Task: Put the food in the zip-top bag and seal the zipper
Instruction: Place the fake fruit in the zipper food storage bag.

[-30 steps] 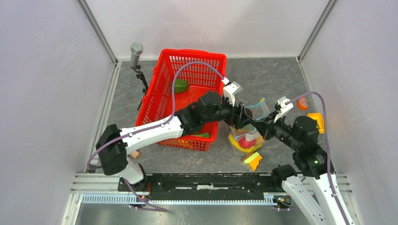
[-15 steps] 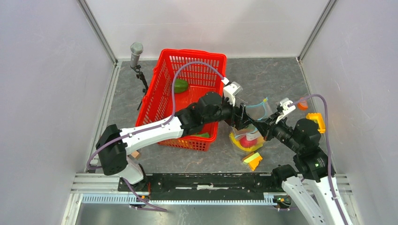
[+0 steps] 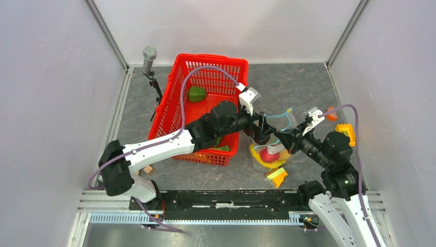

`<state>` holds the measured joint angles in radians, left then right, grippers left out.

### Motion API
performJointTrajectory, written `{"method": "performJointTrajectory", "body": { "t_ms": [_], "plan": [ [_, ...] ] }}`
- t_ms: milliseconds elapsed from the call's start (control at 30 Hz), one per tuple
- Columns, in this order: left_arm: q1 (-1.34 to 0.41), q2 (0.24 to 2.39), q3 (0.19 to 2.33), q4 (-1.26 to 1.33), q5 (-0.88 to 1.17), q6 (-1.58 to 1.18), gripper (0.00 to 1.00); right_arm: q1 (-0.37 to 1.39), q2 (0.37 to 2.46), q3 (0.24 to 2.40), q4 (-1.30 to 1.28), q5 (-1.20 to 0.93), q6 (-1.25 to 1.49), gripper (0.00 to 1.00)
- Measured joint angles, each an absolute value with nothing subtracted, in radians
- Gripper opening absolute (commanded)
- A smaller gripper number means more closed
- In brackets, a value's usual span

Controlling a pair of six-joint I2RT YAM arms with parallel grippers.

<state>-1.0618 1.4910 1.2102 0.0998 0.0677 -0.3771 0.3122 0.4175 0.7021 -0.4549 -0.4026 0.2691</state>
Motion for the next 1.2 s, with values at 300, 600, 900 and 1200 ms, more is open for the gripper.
{"method": "performJointTrajectory", "body": {
  "t_ms": [300, 600, 900, 1200],
  "plan": [
    [-1.062, 1.448, 1.21, 0.0, 0.055, -0.304, 0.96, 0.312, 0.434, 0.697, -0.457, -0.384, 0.283, 0.04],
    [-1.062, 1.465, 1.298, -0.211, 0.107, -0.188, 0.91, 0.312, 0.439, 0.69, -0.46, -0.384, 0.287, 0.03],
    [-1.063, 1.502, 1.33, -0.27, 0.12, -0.138, 0.69, 0.312, 0.439, 0.69, -0.46, -0.385, 0.292, 0.04],
    [-1.063, 1.532, 1.348, -0.29, 0.163, -0.113, 0.45, 0.312, 0.438, 0.69, -0.46, -0.386, 0.292, 0.03]
  ]
}}
